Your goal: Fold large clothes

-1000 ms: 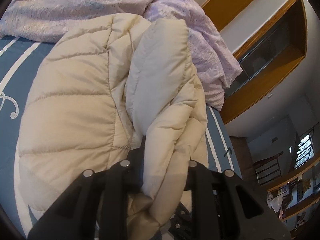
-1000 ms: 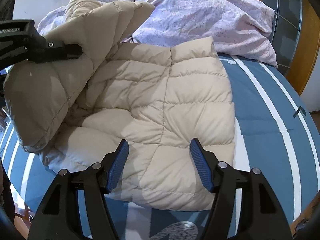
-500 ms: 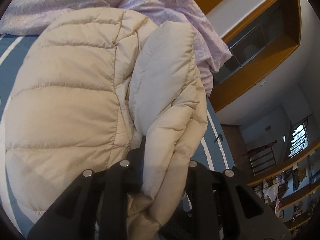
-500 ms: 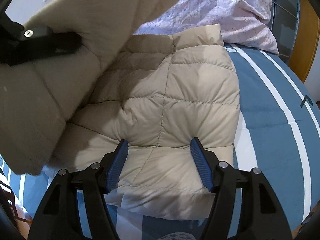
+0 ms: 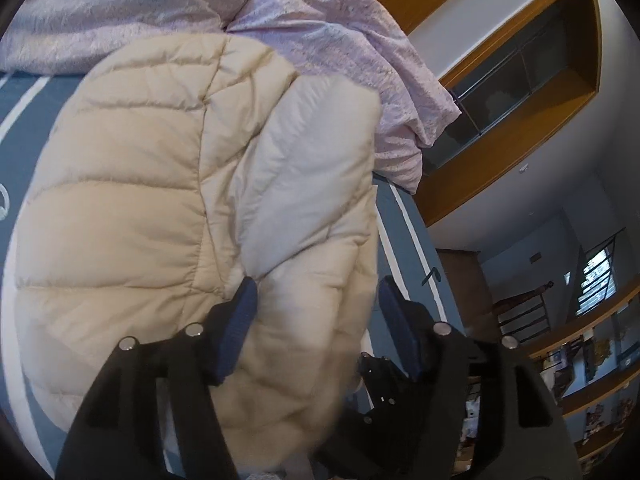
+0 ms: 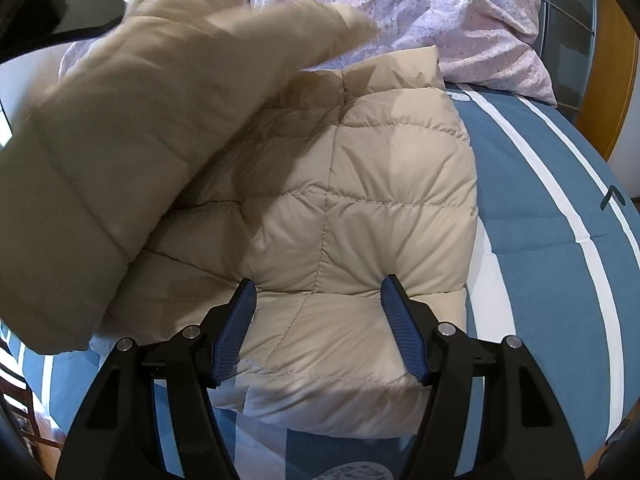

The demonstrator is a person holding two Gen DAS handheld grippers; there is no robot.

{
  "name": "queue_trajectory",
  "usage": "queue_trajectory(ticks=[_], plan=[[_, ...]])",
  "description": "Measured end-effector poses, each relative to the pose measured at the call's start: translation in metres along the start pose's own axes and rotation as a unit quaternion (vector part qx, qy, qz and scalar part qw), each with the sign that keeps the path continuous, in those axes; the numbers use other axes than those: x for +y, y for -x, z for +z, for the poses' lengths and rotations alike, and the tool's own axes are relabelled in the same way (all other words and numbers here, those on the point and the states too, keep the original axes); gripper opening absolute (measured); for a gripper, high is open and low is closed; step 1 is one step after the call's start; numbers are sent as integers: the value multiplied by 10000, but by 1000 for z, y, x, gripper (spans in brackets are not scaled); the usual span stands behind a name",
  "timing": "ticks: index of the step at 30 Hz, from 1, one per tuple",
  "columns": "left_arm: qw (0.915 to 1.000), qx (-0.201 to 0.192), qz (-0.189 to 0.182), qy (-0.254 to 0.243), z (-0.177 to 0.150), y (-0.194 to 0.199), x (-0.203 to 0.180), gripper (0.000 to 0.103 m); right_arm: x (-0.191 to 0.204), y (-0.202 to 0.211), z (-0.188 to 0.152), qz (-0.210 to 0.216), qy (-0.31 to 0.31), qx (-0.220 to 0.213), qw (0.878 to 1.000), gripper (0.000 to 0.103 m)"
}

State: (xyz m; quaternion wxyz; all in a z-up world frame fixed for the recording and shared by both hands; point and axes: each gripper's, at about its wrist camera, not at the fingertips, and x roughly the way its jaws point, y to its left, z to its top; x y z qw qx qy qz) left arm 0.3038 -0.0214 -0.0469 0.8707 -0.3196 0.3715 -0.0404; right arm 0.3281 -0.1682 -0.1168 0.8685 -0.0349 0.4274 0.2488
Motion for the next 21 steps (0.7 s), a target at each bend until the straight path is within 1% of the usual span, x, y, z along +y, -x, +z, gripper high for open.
queue_trajectory(ticks=[6, 12, 21], plan=[[9999, -74, 122, -27, -3, 14, 4, 63, 0, -1, 0, -13, -28, 22, 10000, 66], [9985, -274, 447, -170, -2, 27, 12, 63, 0, -2, 1, -33, -52, 49, 10000, 67], [9952, -419, 808, -348, -6, 34, 23, 63, 0, -2, 1, -37, -51, 65, 10000, 67]])
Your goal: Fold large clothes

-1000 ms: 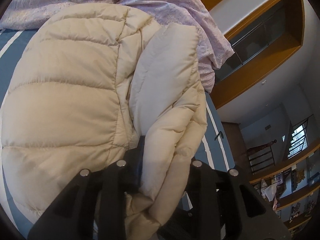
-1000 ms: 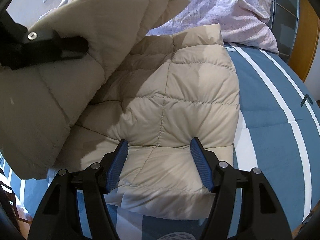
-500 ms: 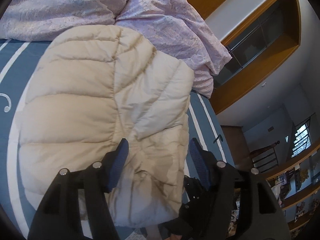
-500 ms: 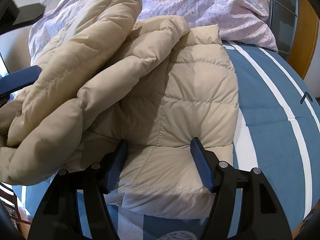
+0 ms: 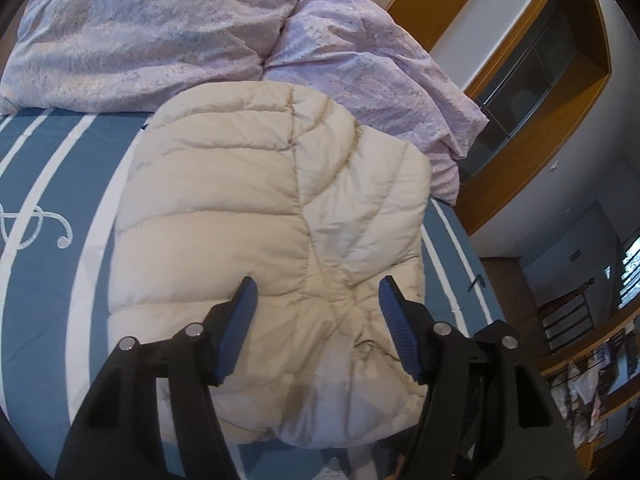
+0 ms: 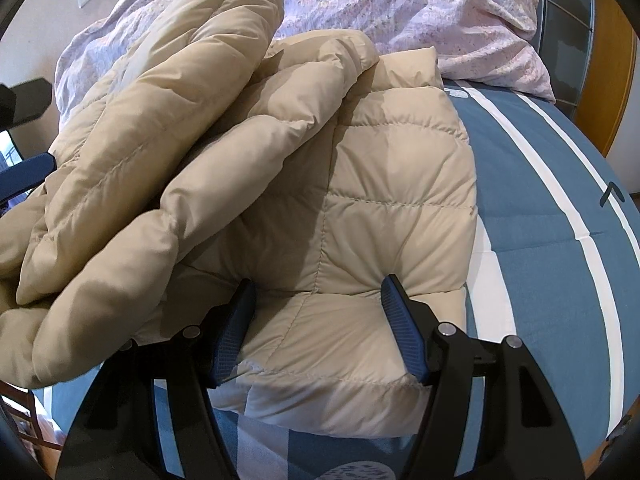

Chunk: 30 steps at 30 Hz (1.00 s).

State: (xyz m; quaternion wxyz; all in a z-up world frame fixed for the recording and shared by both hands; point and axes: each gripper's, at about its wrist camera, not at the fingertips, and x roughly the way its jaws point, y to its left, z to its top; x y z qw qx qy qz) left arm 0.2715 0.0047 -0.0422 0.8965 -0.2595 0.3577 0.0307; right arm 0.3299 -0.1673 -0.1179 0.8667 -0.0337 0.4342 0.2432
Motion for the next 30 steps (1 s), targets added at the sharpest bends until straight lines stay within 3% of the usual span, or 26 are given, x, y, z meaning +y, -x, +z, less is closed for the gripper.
queue_trajectory(ticks=[16, 30], plan=[[9976, -36, 480, -499, -18, -22, -2, 67, 1, -1, 0, 8, 1, 4, 10000, 67], [9989, 256, 39, -392, -31, -61, -15, 67, -9, 3, -2, 191, 68, -134, 9997, 67]])
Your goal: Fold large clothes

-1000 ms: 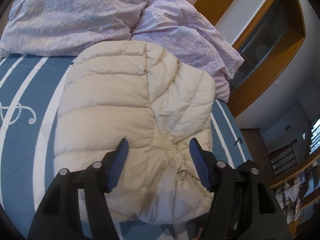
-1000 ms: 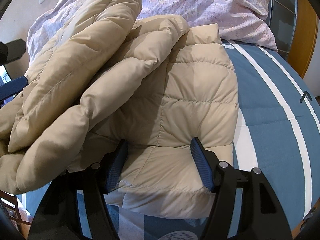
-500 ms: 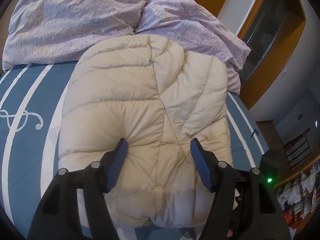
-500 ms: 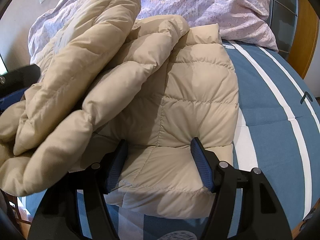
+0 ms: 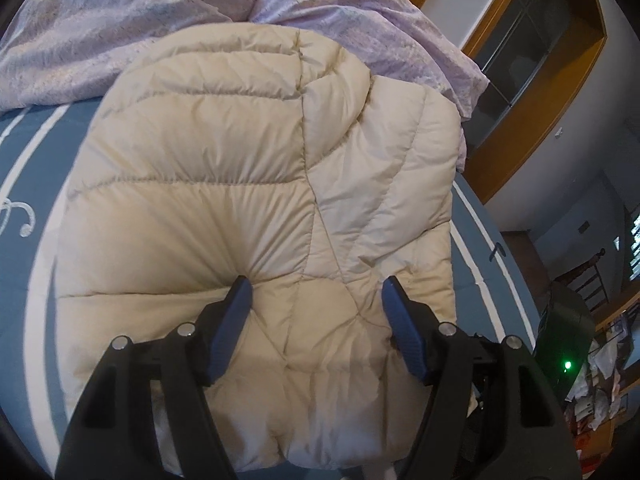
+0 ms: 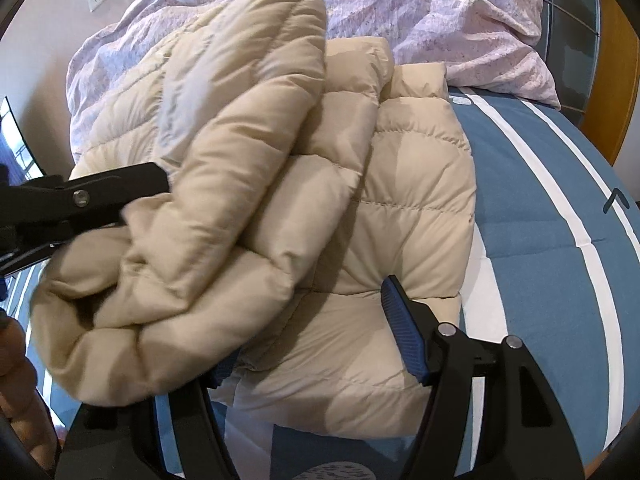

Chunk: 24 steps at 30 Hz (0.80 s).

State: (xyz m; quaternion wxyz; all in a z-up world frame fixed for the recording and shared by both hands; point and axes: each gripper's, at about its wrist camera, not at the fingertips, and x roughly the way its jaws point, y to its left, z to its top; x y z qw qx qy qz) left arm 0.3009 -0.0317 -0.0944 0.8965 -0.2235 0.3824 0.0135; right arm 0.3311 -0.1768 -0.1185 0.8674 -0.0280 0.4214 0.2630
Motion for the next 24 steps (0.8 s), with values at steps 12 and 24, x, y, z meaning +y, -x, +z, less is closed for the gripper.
queue_trajectory(ticks=[12, 24], plan=[[9996, 174, -145, -182, -8, -30, -30, 67, -16, 3, -4, 116, -41, -62, 9999, 67], [9992, 216, -59, -343, -14, -44, -43, 67, -34, 8, -10, 270, -70, -25, 9996, 67]])
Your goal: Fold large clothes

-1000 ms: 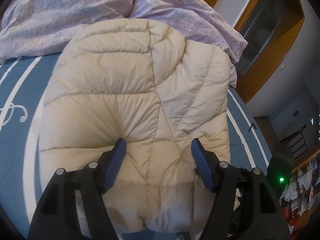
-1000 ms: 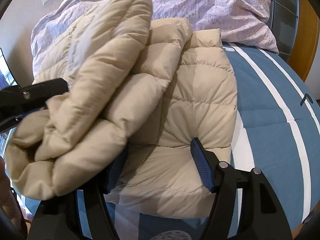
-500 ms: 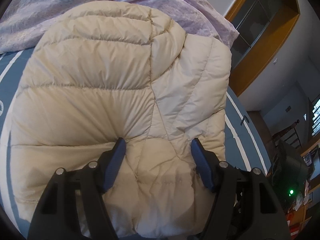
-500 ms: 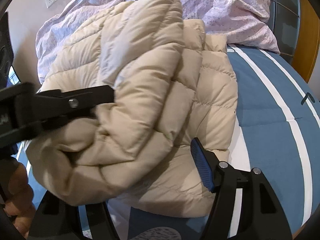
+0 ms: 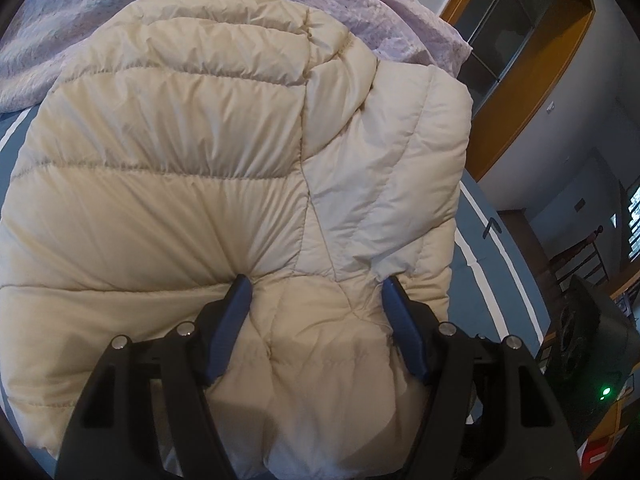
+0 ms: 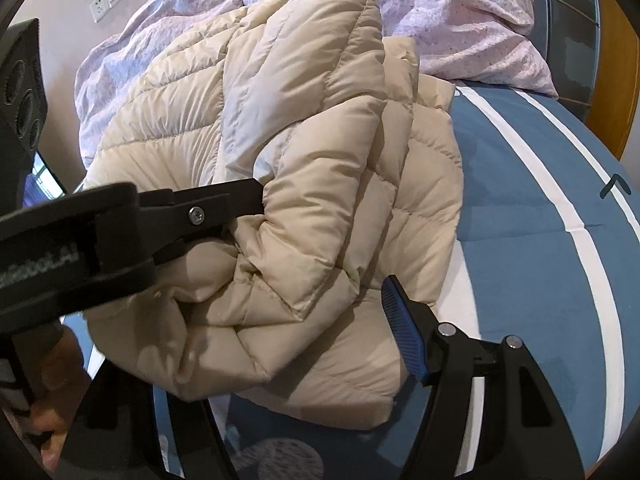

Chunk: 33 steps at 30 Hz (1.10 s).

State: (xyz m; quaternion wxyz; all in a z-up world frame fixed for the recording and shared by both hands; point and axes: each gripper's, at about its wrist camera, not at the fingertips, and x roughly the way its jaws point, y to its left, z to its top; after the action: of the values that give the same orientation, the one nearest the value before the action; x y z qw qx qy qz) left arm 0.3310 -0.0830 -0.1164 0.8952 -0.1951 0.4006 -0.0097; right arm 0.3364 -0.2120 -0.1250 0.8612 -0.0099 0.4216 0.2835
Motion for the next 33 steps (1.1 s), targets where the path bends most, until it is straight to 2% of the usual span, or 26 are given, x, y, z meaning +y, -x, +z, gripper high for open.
queue_trajectory(ticks=[5, 9, 15, 17, 20, 22, 28, 33], plan=[[9998, -35, 80, -164, -1, -2, -3, 67, -15, 11, -5, 140, -107, 82, 9998, 67], [9997, -31, 74, -221, 0, -3, -4, 67, -25, 20, -7, 73, -175, 104, 9998, 67], [9995, -12, 133, -296, 0, -4, -6, 67, -57, 32, 1, -49, -666, -38, 9978, 65], [9994, -15, 152, -311, 0, -4, -7, 67, -67, 34, 7, 1, -882, -115, 9960, 51], [9993, -10, 194, -308, 0, -5, -9, 68, -72, 34, 21, 212, -1155, -209, 9929, 36], [9993, -8, 223, -309, 1, -6, -10, 68, -69, 33, 34, 381, -1232, -315, 9911, 30], [9990, -5, 294, -325, 0, -8, -13, 69, -48, 33, 61, 527, -1079, -471, 9916, 20], [9991, -4, 295, -320, 1, -7, -12, 69, -41, 22, 71, 387, -1062, -369, 9929, 19]])
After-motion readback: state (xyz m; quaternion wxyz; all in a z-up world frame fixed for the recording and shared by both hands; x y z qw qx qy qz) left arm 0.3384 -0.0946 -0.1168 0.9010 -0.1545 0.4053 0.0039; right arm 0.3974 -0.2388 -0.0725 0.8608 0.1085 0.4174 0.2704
